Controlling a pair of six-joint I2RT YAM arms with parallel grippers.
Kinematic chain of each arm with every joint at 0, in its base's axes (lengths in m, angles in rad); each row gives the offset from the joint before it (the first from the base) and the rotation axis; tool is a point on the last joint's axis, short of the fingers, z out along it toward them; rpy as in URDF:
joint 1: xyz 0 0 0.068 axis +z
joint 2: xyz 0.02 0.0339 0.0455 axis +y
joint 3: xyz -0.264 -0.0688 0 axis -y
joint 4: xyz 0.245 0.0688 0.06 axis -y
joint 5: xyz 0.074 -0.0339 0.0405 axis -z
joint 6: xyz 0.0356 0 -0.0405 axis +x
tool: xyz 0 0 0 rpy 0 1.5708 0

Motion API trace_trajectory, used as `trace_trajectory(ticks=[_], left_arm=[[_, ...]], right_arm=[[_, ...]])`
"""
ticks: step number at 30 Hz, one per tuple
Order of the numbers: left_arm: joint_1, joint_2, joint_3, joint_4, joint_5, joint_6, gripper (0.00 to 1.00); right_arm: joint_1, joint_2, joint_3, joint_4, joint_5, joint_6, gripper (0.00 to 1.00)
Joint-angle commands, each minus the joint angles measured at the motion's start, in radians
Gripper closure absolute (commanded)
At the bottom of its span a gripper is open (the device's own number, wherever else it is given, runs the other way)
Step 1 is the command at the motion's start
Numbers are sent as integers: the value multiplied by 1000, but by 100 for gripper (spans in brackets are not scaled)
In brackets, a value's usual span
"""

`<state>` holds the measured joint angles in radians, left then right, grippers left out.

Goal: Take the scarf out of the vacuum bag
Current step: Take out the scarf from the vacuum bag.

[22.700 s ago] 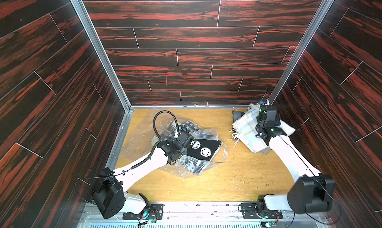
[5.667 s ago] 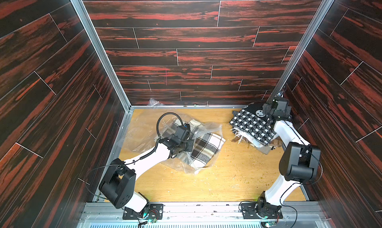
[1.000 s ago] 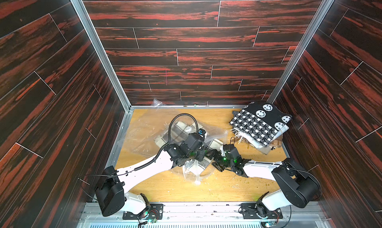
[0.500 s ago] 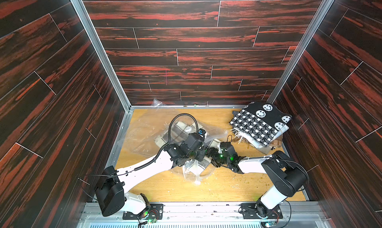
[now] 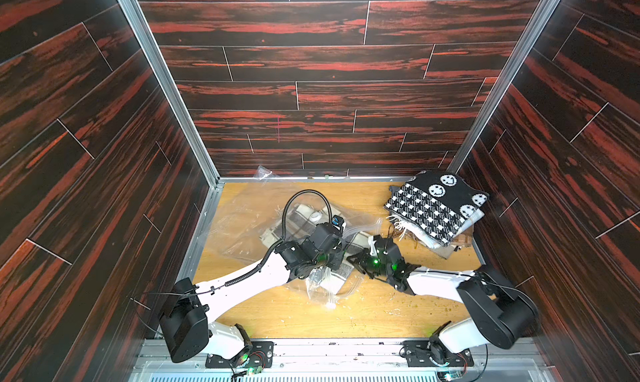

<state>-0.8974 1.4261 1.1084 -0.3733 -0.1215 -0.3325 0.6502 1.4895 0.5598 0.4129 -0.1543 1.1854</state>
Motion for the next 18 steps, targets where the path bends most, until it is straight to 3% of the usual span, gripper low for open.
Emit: trace_trajectory(ticks=[1, 11, 18], left_arm=[[-3, 6, 5, -17, -52, 1, 100], [33, 87, 50, 6, -74, -49, 100], [59, 168, 146, 24, -91, -77, 100]], right_arm=[[-2, -57, 95, -166, 19, -134, 100], [-13, -118, 294, -552, 51, -330, 100], [-79, -97, 430, -788, 44, -474, 100]])
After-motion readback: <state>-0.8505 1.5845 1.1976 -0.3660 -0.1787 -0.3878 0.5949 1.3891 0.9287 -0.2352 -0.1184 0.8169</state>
